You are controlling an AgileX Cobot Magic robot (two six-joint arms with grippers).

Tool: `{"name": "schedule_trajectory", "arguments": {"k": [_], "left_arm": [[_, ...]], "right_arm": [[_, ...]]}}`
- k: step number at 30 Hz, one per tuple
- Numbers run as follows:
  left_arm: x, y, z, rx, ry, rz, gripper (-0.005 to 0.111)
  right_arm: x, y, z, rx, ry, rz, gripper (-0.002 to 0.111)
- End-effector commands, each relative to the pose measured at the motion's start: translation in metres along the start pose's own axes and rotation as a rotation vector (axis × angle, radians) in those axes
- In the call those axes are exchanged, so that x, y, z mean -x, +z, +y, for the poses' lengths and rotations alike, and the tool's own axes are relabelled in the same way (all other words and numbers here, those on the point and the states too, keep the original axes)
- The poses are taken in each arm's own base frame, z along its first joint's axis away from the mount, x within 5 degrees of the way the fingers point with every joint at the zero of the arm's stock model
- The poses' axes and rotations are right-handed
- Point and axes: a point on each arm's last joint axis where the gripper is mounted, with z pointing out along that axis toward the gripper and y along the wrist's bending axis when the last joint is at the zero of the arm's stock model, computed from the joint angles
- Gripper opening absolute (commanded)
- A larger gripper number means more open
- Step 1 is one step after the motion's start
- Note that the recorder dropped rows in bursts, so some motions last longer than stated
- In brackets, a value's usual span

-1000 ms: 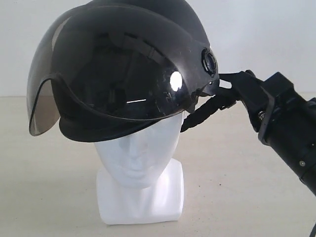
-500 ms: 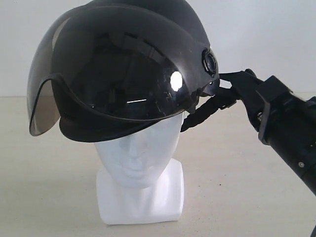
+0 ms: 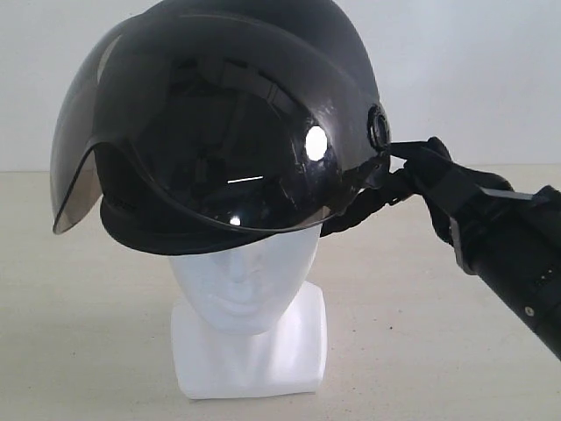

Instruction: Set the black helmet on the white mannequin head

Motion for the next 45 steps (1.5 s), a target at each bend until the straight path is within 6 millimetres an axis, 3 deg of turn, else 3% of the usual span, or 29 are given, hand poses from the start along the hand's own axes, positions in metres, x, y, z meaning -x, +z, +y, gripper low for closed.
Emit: {"name": "schedule_trajectory", "arguments": {"k": [1,45], "left_arm": [[-0.001,0.000,0.000,0.000,-0.008,-0.002,0.004],[-0.001,0.000,0.000,0.000,-0.008,-0.002,0.004]], "right_arm": [[0.003,-0.007,-0.018,-0.151,-0.009,-0.035,0.000],[0.002,-0.011,-0.040,-0.418,-0.368,0.059,0.000]]}}
